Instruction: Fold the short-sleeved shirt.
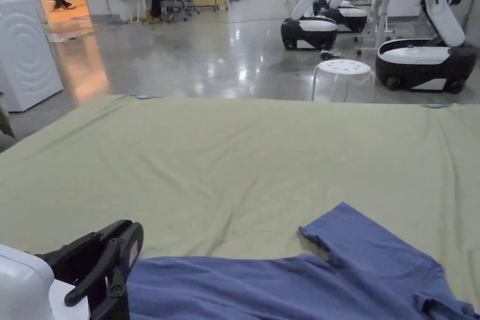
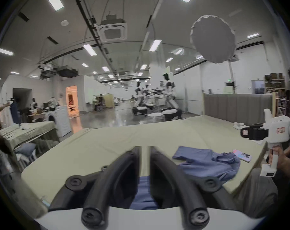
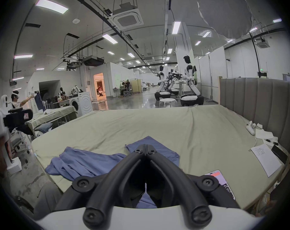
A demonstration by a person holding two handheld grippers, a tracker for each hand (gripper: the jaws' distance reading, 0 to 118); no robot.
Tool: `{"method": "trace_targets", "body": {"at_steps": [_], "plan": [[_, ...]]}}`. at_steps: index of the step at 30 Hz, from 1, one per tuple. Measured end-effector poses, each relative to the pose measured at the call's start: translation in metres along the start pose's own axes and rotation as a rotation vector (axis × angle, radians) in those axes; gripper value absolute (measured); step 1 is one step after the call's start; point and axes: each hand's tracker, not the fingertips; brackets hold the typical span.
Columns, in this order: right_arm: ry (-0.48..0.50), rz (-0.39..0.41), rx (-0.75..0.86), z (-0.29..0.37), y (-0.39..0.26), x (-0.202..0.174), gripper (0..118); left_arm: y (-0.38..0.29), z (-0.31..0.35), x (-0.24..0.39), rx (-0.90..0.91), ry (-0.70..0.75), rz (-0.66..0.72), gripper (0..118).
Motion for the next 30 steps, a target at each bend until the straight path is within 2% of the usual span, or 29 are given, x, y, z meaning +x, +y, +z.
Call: {"method": "trace_targets", "body": {"at_steps": [1,2,5,9,19,22,25,26,27,28,29,30], "plan": [[0.003,0.004,-0.002,0.000,0.000,-0.002,0,-0.005,0.003,-0.004,0.000,0.051,-0.002,8],[0.006,0.011,-0.005,0.000,0.000,-0.004,0,-0.007,0.005,-0.007,-0.007,0.006,0.003,3],[0.002,0.044,-0.015,0.000,0.001,-0.012,0,-0.011,0.010,-0.007,-0.031,0.069,0.002,2],[0.011,0.062,-0.016,0.001,0.002,-0.018,0,-0.011,0.009,-0.016,-0.052,0.074,0.017,2],[-0.007,0.067,-0.017,0.002,0.001,-0.018,0,-0.015,-0.010,-0.059,-0.129,0.091,0.098,2],[-0.011,0.044,-0.007,0.000,0.001,-0.014,0,-0.018,-0.023,-0.076,-0.148,0.098,0.138,2],[-0.006,0.022,-0.015,-0.004,0.001,-0.013,0,-0.023,-0.057,-0.098,-0.291,0.057,0.223,4],[-0.006,0.020,-0.017,-0.005,0.001,-0.013,0,-0.027,-0.071,-0.106,-0.349,0.023,0.246,14],[-0.005,0.020,-0.021,-0.006,0.000,-0.013,0,-0.034,-0.087,-0.114,-0.390,0.018,0.271,42],[-0.003,0.019,-0.026,-0.006,0.000,-0.015,0,-0.041,-0.105,-0.121,-0.462,0.062,0.267,78],[-0.003,0.017,-0.032,-0.007,-0.002,-0.015,0,-0.049,-0.122,-0.124,-0.483,0.037,0.283,86],[-0.001,0.012,-0.040,-0.008,-0.004,-0.015,0,-0.057,-0.138,-0.130,-0.490,0.031,0.298,86]]}}
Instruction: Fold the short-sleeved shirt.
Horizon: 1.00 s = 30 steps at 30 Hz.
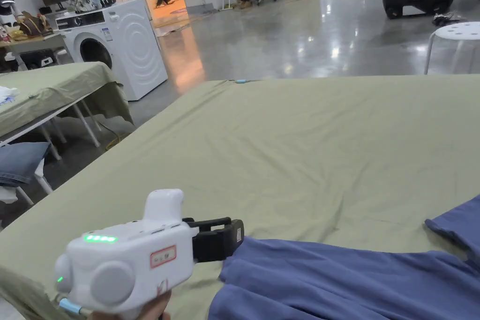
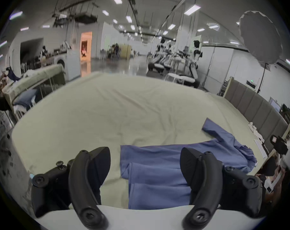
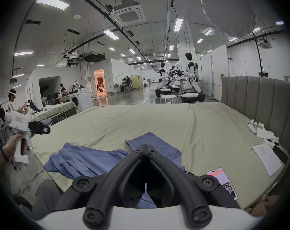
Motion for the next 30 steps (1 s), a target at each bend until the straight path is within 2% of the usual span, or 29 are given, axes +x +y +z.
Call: {"method": "trace_targets", "body": {"at_steps": [3,7,12,16,18,19,21,22,23,27,28,29,30], "plan": [[0.012,-0.017,-0.031,0.003,-0.005,0.000,0,0.013,-0.054,-0.018,-0.188,0.020,0.061,86],[-0.003,-0.016,-0.065,0.007,-0.006,0.002,0,0.015,-0.111,-0.035,-0.290,0.014,0.157,86],[-0.026,-0.020,-0.091,0.011,-0.010,0.006,0,0.015,-0.150,-0.033,-0.417,0.068,0.109,86],[-0.041,-0.047,-0.107,0.011,-0.004,0.004,0,0.015,-0.166,-0.024,-0.442,0.098,0.097,82],[-0.046,-0.059,-0.115,0.009,-0.004,0.002,0,0.015,-0.169,-0.016,-0.461,0.144,0.015,69],[-0.048,-0.062,-0.119,0.008,-0.005,0.002,0,0.016,-0.168,-0.013,-0.470,0.156,-0.042,56],[-0.051,-0.070,-0.129,0.008,-0.006,0.001,0,0.019,-0.166,-0.006,-0.467,0.159,-0.087,39],[-0.055,-0.074,-0.135,0.007,-0.006,0.001,0,0.019,-0.165,-0.002,-0.468,0.157,-0.089,16],[-0.059,-0.080,-0.142,0.007,-0.006,0.001,0,0.020,-0.163,0.001,-0.461,0.156,-0.085,11],[-0.103,-0.131,-0.181,0.000,0.005,0.005,2,0.012,-0.178,0.008,-0.496,0.187,-0.139,10],[-0.121,-0.152,-0.211,-0.001,0.006,0.008,18,0.011,-0.183,0.009,-0.531,0.189,-0.138,10],[-0.134,-0.163,-0.201,-0.001,0.007,0.012,38,0.013,-0.185,0.011,-0.535,0.189,-0.143,10],[-0.143,-0.189,-0.214,-0.001,0.006,0.017,65,0.013,-0.184,0.012,-0.548,0.192,-0.144,10]]}}
